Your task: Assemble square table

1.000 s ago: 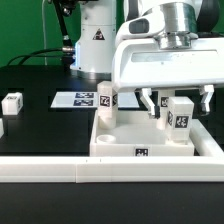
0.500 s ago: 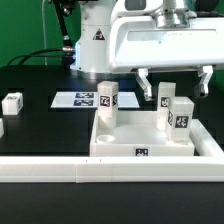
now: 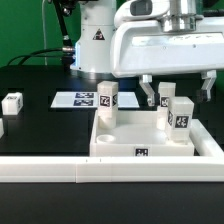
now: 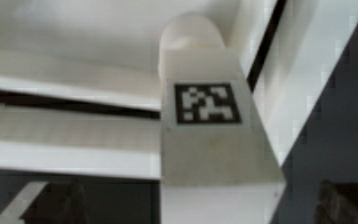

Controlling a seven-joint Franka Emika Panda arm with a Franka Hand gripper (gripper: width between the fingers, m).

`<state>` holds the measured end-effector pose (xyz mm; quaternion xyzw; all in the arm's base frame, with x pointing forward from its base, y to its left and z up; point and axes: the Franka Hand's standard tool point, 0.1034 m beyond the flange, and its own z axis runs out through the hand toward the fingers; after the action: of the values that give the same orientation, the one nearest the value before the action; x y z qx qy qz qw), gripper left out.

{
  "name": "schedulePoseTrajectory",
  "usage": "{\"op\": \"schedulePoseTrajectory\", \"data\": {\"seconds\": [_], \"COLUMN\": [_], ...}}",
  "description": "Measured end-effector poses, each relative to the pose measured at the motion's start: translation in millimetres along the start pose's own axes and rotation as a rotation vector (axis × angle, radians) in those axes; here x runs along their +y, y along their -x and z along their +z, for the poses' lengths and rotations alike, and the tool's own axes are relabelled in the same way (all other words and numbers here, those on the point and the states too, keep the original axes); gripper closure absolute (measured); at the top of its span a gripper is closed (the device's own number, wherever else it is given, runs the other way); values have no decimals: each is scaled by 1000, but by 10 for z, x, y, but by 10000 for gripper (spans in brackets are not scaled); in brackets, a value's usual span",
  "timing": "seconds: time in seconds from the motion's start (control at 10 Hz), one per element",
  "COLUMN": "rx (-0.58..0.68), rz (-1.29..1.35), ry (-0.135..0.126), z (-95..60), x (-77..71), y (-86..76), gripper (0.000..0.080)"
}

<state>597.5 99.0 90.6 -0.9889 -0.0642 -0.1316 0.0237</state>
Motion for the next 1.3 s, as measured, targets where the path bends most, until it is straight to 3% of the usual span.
{"op": "schedulePoseTrajectory", "data": {"seconds": [0.2, 0.4, 0.7, 0.9, 1.1, 1.3], "rx": [-105, -261, -289, -289, -289, -289], "rz": [10, 16, 11, 9, 9, 9], "ry": [-12, -25, -21, -21, -21, -21], "z": [4, 37, 98, 98, 98, 98], "x": [0, -38, 13, 14, 13, 14], "y": [-58, -10, 40, 40, 40, 40], "gripper": [150, 150, 150, 192, 500, 509]}}
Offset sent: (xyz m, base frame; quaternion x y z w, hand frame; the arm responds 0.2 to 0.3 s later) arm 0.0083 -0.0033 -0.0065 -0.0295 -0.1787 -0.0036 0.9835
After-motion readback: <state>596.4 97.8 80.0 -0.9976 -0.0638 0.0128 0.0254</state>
